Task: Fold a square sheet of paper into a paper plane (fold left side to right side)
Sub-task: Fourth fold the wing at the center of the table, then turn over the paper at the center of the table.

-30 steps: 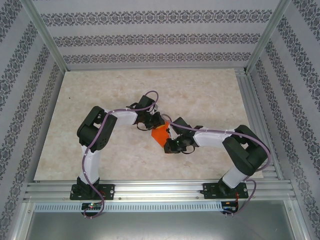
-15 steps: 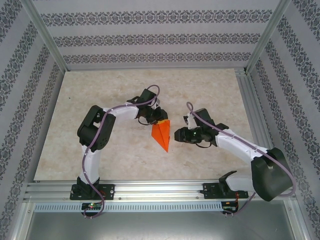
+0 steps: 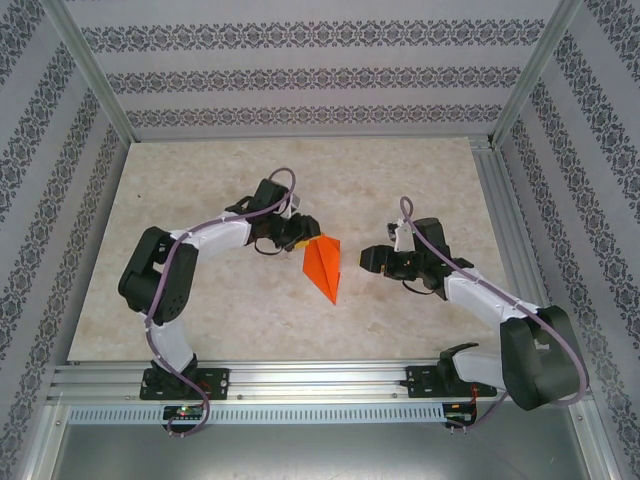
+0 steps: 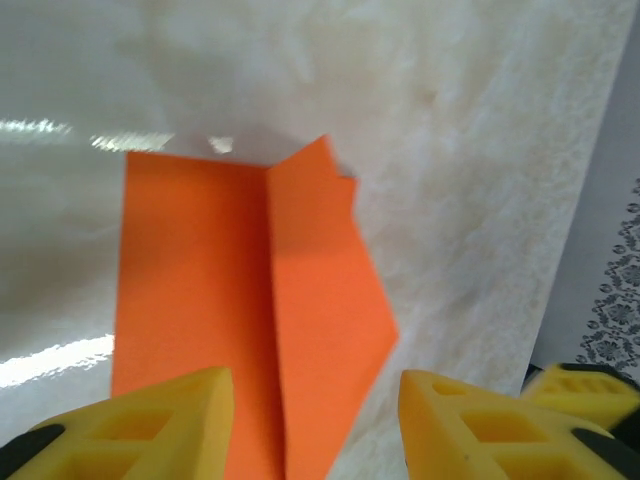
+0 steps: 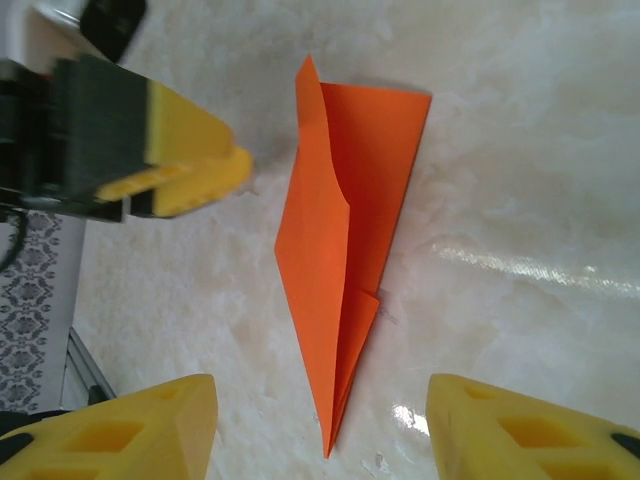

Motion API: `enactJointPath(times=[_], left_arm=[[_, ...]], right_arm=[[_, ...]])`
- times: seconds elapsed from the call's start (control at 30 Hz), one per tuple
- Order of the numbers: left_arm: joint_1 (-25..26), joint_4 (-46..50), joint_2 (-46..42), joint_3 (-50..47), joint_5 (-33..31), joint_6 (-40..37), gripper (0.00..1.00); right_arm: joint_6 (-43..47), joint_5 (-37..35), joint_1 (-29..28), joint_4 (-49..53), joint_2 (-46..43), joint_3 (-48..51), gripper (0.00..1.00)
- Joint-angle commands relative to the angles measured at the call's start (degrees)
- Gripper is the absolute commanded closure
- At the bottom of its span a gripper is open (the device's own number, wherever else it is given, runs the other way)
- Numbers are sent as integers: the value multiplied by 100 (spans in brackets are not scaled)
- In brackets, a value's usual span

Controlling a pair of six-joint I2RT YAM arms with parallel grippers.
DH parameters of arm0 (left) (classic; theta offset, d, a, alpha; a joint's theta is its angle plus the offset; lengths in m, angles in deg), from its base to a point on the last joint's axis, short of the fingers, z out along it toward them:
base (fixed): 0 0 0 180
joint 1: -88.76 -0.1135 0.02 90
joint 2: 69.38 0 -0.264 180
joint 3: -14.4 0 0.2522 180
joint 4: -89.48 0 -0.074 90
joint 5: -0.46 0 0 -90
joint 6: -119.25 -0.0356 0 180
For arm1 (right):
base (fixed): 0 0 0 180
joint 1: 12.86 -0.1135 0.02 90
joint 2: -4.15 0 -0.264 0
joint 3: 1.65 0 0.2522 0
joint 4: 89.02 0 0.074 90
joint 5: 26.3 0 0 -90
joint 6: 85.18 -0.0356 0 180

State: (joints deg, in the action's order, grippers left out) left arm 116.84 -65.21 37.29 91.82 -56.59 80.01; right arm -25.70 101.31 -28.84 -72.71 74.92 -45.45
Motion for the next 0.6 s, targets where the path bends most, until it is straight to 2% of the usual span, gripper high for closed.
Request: enactJointPath(times=[0.0, 0.17, 0.33, 0.47, 0.57], left_arm=[[99, -939, 229, 60, 337, 217, 51], [115, -902, 710, 248, 338, 222, 54], [147, -1313, 1012, 312, 577, 394, 60], [159, -1497, 1057, 336, 652, 447, 74], [155, -1656, 950, 259, 724, 460, 84]], right_arm=[[-127, 268, 40, -460, -147, 135, 40], [-294, 334, 102, -569, -304, 260, 34], [-490, 483, 153, -704, -448, 336, 24], [-729, 489, 218, -848, -685, 427, 2], [-921, 408, 252, -930, -926, 509, 2]])
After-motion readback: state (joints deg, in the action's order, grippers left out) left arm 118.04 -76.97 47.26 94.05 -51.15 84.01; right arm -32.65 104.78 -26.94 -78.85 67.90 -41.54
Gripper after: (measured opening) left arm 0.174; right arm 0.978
